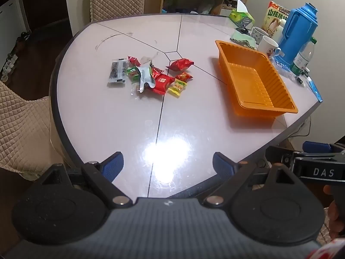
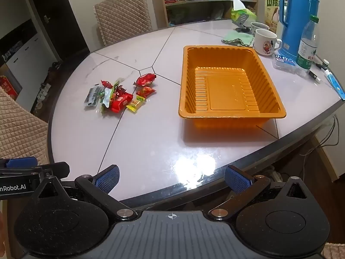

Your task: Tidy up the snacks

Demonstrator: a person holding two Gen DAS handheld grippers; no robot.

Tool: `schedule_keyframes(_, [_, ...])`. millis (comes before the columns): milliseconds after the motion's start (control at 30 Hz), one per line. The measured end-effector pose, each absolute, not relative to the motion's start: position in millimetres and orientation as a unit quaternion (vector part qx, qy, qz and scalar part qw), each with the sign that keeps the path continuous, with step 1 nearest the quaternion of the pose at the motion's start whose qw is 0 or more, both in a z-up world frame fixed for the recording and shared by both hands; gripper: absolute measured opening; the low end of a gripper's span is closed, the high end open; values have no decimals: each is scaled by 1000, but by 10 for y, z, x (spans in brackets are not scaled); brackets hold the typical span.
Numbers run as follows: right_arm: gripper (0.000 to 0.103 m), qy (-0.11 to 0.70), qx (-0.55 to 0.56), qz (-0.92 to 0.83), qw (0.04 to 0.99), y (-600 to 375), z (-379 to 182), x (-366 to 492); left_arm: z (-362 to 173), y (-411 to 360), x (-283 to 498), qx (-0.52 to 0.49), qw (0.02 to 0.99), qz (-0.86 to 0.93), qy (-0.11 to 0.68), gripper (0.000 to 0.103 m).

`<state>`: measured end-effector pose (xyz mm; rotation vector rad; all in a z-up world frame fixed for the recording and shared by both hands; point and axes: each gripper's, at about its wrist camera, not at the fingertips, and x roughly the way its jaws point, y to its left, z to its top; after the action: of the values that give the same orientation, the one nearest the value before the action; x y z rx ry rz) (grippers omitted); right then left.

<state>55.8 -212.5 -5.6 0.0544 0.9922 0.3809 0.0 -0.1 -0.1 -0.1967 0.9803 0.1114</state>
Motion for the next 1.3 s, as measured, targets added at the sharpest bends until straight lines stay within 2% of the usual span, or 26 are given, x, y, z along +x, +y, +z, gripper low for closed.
schedule_keyframes(1300, [103,469,23,184,864,-2132,-14,570,1,12,-6,-96,876,54,469,89])
